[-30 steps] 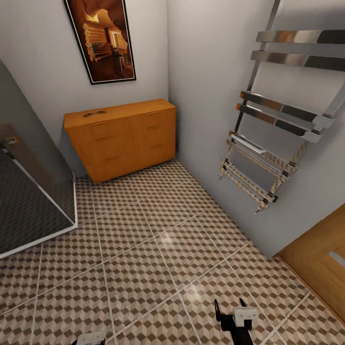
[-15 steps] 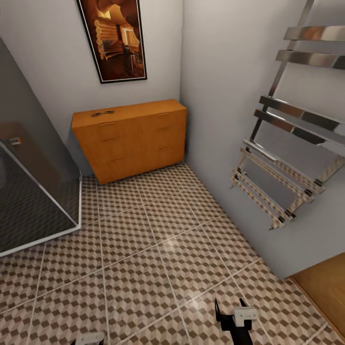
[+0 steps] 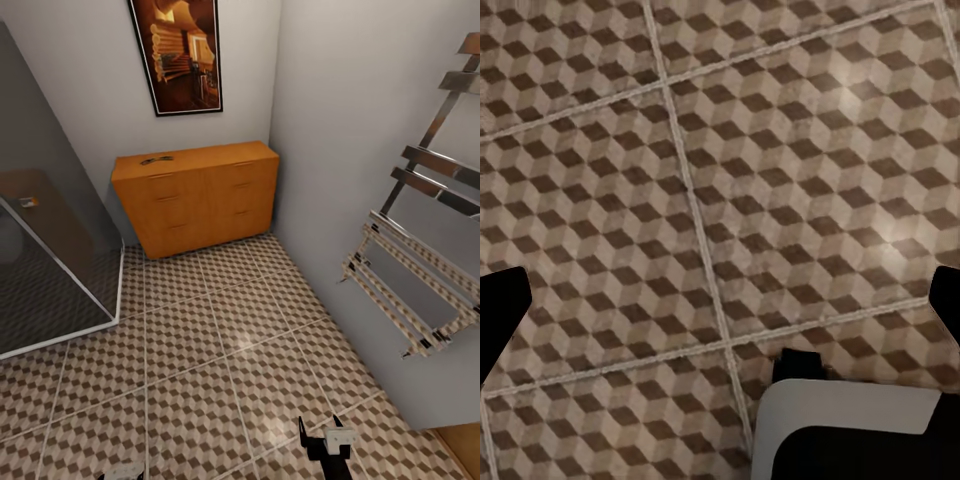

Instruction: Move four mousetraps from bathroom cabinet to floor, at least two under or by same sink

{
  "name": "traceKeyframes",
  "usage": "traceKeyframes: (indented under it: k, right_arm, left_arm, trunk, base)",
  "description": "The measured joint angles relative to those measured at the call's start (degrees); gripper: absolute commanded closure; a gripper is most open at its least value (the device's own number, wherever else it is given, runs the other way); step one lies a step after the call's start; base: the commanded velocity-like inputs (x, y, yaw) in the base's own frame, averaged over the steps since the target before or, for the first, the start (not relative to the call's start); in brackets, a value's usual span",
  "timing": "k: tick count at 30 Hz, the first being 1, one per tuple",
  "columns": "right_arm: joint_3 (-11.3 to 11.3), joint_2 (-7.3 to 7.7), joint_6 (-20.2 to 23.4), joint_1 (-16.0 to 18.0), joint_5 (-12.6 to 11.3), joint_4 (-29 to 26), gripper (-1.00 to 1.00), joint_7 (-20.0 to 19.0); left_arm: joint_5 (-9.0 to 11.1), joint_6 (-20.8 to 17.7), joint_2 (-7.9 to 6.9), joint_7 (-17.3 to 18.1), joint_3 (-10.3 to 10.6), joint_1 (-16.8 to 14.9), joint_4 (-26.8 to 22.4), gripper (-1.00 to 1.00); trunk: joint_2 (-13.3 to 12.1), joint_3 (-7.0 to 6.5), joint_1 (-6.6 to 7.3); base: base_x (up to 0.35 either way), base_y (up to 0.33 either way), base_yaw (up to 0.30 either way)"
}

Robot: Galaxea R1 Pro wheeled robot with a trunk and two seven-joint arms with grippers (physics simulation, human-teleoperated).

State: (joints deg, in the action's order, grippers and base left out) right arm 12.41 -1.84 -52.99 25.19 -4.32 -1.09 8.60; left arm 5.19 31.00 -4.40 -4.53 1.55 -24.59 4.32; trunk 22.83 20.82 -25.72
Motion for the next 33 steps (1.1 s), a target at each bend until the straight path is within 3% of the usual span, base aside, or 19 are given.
traceKeyframes:
  k: [7, 33]
  right_arm:
    - [0.00, 0.00, -0.01, 0.00, 0.00, 0.04, -1.00, 0.00]
    - [-0.01, -0.01, -0.02, 0.00, -0.01, 0.03, -1.00, 0.00]
  left_arm:
    - [0.00, 0.00, -0.01, -0.07, 0.00, 0.00, 0.00, -1.00]
    - [-0.01, -0.07, -0.01, -0.04, 0.00, 0.00, 0.00, -1.00]
  trunk:
    - [-0.01, -0.44, -0.03]
    - [-0.01, -2.39, -0.03]
  base:
    - [0.151, 0.000, 0.168]
    - [0.004, 0.000, 0.170]
